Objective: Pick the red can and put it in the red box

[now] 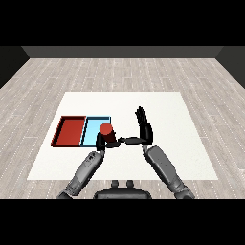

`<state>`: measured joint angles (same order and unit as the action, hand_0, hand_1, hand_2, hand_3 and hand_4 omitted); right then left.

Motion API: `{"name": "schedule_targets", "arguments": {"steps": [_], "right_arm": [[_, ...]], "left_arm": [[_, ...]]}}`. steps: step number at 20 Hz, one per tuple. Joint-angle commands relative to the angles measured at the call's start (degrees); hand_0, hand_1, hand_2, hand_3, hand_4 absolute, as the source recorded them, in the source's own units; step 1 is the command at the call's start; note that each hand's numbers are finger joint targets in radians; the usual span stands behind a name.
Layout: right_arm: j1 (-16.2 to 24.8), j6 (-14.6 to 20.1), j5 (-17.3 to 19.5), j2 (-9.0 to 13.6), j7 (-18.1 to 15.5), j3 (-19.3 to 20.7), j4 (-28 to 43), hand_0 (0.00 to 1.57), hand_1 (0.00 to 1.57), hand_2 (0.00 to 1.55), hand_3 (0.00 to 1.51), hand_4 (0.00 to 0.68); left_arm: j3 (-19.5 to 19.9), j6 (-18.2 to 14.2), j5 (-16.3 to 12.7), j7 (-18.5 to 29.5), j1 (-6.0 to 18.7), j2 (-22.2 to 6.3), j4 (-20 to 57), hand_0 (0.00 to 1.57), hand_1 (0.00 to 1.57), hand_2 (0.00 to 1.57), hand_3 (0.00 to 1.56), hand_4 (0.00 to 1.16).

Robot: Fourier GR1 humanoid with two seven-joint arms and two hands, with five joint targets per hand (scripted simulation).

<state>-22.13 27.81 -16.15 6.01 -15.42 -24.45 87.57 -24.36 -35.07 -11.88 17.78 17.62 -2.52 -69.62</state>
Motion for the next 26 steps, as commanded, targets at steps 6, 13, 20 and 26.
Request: {"name": "schedule_targets", "arguments": {"steps": [6, 13, 20, 26], "right_arm": [[16.6, -2.9, -1.2, 8.1, -3.1, 5.8, 11.0, 0.0, 0.0, 0.0, 0.0, 0.0], [24.5, -7.8, -5.4, 15.5, -2.9, 14.1, 12.7, 0.0, 0.0, 0.0, 0.0, 0.0], [23.8, -7.4, -3.4, 14.1, -3.0, 15.8, 7.5, 0.0, 0.0, 0.0, 0.0, 0.0], [19.5, -5.3, 0.2, 11.1, -3.3, 14.1, 0.2, 0.0, 0.0, 0.0, 0.0, 0.0]], "left_arm": [[4.7, -0.8, 5.0, -2.5, -0.8, -10.2, -1.6, 1.57, 1.57, 1.57, 1.47, 1.13], [14.3, 2.1, 3.8, -6.4, 3.1, -20.3, 6.0, 1.57, 1.57, 1.55, 1.47, 1.1], [19.6, 9.1, 3.8, -3.9, 7.5, -24.4, 23.8, 1.57, 1.57, 1.56, 1.48, 1.09], [22.5, 7.6, 6.8, 0.7, 19.9, -21.4, 48.0, 1.57, 1.57, 1.56, 1.49, 1.06]]}}
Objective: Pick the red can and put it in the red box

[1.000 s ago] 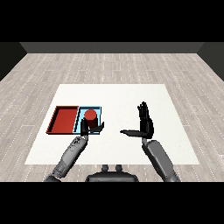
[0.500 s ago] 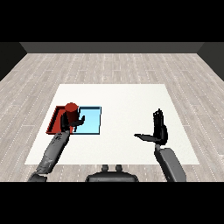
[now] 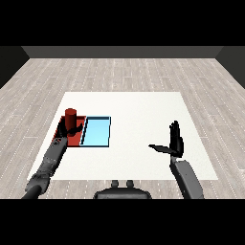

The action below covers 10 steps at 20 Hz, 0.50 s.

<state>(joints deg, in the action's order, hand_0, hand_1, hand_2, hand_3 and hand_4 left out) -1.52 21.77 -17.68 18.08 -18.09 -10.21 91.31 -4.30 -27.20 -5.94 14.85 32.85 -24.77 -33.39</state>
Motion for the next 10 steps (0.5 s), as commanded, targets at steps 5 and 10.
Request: {"name": "schedule_targets", "arguments": {"steps": [5, 10], "right_arm": [[-2.8, -2.3, -1.3, -1.7, -2.4, 2.1, -7.0, 0.0, 0.0, 0.0, 0.0, 0.0], [-6.3, -2.6, -0.9, -2.6, -2.8, 2.7, -11.5, 0.0, 0.0, 0.0, 0.0, 0.0]], "left_arm": [[1.1, -0.6, 3.6, -3.4, 9.2, 0.3, 22.1, 1.36, 1.36, 1.25, 1.28, 0.95], [0.4, -0.2, 5.0, -7.3, 8.3, 0.7, 29.1, 0.59, 0.59, 0.63, 0.41, 0.78]]}}
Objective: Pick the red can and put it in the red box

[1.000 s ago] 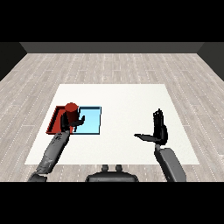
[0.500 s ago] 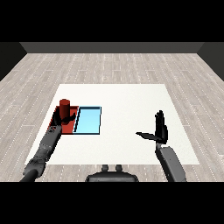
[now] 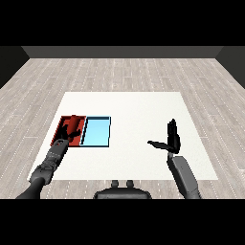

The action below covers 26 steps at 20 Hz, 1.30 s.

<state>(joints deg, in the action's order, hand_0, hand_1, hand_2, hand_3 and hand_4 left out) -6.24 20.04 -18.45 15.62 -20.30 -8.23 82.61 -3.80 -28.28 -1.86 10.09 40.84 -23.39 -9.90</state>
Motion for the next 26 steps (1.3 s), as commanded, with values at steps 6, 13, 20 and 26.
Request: {"name": "schedule_targets", "arguments": {"steps": [6, 13, 20, 26], "right_arm": [[-3.5, -2.4, -0.8, 0.1, -1.4, 2.4, -5.2, 0.0, 0.0, 0.0, 0.0, 0.0], [-3.4, -2.5, -0.7, -2.2, -3.7, 2.4, -5.3, 0.0, 0.0, 0.0, 0.0, 0.0], [-2.5, -4.8, -1.4, -2.2, -4.4, 2.8, -4.2, 0.0, 0.0, 0.0, 0.0, 0.0], [-1.1, -5.5, -1.2, -2.8, -4.1, 1.1, 0.1, 0.0, 0.0, 0.0, 0.0, 0.0]], "left_arm": [[4.9, -0.3, -3.4, -2.7, -0.8, -1.4, 7.2, 1.28, 1.28, 1.17, 0.0, 0.7], [2.2, 7.0, -0.5, -6.7, 1.4, -3.1, 8.4, 0.0, 0.0, 0.0, 0.0, 0.0], [6.5, 4.1, -4.3, 3.3, 0.8, -2.1, 2.5, 0.0, 0.0, 0.0, 0.0, 0.0], [11.3, 15.6, -9.7, 16.5, 0.4, -2.7, -6.6, 0.67, 0.67, 0.38, 0.0, 0.0]]}}
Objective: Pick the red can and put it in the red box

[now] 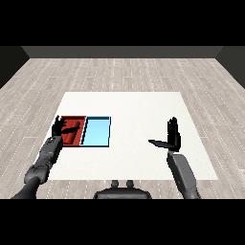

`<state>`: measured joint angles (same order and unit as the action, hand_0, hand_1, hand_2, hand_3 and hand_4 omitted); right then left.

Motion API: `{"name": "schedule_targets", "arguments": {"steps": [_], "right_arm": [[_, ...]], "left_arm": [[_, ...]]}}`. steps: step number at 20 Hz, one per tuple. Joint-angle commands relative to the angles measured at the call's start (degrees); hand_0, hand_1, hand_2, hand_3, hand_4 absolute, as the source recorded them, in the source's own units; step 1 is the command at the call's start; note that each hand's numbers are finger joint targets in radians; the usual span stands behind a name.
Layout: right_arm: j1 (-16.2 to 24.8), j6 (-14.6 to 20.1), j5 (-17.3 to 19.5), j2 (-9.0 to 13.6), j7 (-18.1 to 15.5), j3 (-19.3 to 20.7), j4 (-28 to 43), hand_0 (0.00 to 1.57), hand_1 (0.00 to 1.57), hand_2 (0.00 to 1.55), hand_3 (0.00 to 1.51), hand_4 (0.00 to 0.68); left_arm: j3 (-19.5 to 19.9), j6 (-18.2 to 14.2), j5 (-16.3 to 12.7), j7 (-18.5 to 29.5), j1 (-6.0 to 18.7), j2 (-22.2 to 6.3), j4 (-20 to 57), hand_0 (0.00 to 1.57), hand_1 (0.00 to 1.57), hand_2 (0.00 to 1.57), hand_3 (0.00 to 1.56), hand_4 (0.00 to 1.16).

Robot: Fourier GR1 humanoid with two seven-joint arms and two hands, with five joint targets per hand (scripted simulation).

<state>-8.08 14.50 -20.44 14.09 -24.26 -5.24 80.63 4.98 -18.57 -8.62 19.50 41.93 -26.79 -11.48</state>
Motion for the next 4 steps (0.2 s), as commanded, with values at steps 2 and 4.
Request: {"name": "schedule_targets", "arguments": {"steps": [2, 4], "right_arm": [[2.9, -0.1, 2.0, -2.5, -1.5, -3.7, 2.6, 0.0, 0.0, 0.0, 0.0, 0.0], [2.3, -2.2, 1.1, 0.2, 0.7, -3.2, 5.1, 0.0, 0.0, 0.0, 0.0, 0.0]], "left_arm": [[2.0, 8.2, -3.2, 8.8, -1.7, 1.1, -8.8, 1.11, 1.11, 1.17, 0.0, 0.0], [3.6, 11.7, -5.9, 13.4, -5.0, 3.0, -12.8, 0.0, 0.0, 0.0, 0.0, 0.0]]}}
